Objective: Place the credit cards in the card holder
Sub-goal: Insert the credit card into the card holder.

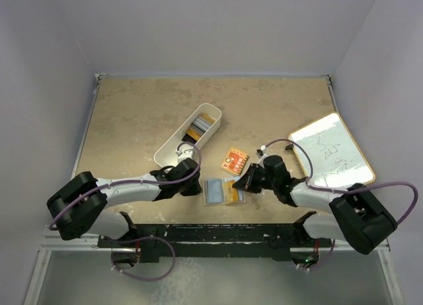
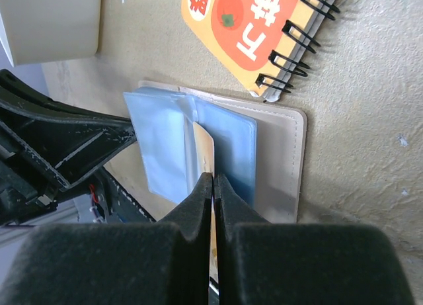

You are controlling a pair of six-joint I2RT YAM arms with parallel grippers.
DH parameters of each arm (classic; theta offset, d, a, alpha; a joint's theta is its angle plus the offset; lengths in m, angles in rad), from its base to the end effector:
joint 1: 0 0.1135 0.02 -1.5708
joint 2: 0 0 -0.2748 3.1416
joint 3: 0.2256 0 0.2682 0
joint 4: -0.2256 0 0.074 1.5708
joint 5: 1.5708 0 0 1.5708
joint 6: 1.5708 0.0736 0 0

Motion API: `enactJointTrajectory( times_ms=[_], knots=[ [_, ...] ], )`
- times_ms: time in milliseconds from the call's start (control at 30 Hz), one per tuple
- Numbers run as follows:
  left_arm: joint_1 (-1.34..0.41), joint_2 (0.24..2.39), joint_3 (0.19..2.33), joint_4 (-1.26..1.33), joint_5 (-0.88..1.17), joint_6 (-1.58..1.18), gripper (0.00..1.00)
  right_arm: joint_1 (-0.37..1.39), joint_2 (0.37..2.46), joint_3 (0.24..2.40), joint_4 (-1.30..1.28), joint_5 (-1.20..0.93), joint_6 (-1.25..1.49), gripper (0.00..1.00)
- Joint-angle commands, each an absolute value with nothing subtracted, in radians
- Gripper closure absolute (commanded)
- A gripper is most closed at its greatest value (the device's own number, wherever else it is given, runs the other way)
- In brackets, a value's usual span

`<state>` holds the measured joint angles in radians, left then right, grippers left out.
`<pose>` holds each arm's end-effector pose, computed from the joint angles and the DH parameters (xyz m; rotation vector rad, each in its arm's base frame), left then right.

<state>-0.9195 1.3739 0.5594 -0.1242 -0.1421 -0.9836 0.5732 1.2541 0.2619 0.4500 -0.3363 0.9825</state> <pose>0.1756 -0.2132 0.1155 -0.1439 2.5984 -0.5853 0.1973 0.1563 0.1145 0.2564 2.3420 1.2135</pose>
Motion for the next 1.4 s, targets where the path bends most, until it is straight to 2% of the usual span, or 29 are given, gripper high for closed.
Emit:
enactJointTrajectory(
  times_ms=[0,1100,1367],
  knots=[
    [-0.930,1.375,0.534,-0.129,-0.155,-0.968,1.00,0.568,1.277,0.279,0.440,-0.365,0.946,1.00],
    [-0.930,1.406,0.544,-0.117,-0.149,-0.957,1.00,0.541,1.471,0.291,0.739,-0.555,1.018,1.00],
    [-0.930,1.375,0.552,-0.133,-0.145,-0.953,1.00,0.529,1.474,0.305,0.688,-0.543,0.991,1.00]
  ],
)
